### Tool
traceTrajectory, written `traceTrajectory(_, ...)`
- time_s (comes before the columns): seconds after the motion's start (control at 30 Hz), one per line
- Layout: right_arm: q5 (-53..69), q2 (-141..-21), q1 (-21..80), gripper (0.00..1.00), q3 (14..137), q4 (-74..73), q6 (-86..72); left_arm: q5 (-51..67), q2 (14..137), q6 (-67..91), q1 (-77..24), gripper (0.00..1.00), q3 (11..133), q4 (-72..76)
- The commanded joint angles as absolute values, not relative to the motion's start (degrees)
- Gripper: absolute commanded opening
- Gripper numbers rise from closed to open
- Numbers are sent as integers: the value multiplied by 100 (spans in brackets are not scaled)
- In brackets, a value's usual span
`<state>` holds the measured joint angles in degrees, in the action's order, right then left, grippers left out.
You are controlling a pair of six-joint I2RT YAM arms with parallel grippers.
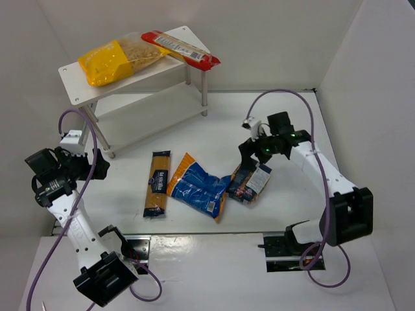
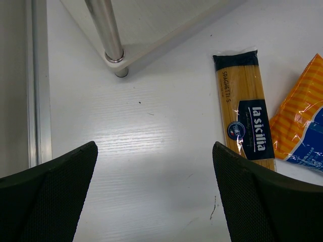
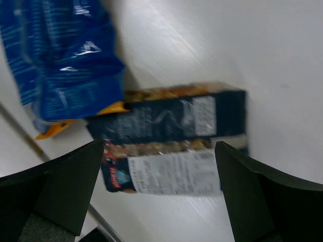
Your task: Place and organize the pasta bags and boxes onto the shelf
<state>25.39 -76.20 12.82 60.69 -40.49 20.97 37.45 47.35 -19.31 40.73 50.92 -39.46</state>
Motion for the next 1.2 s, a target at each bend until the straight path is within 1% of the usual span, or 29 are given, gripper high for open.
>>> traceTrajectory(0.0, 3612, -8346, 1792, 100, 6547, -4561, 2724, 3929, 4544, -1960, 4061, 100, 5256, -3894)
traceTrajectory(0.1, 3665, -8981, 2214, 100, 6715, -4667, 2900, 3929, 4491, -1960, 4061, 100, 5256, -3894)
traceTrajectory(0.27, 3927, -9342, 2846, 100, 6960, -4545, 3111, 3929, 4491, -1960, 4061, 100, 5256, -3894)
traceTrajectory(0.67, 4992, -10036, 3085, 100, 7189, -4720, 3595, 3929, 4491, -1960, 4061, 100, 5256, -3894)
traceTrajectory(0.73, 4992, -10037, 3085, 100, 7076, -4615, 3595, 3929, 4491, -1960, 4008, 100, 5256, -3894)
traceTrajectory(0.9, 4553, -10142, 3085, 100, 6996, -4026, 3182, 3929, 4491, -1960, 4008, 100, 5256, -3894)
traceTrajectory(1.17, 4500, -10669, 3340, 100, 6988, -3877, 3234, 3929, 4491, -1960, 4008, 100, 5256, -3894)
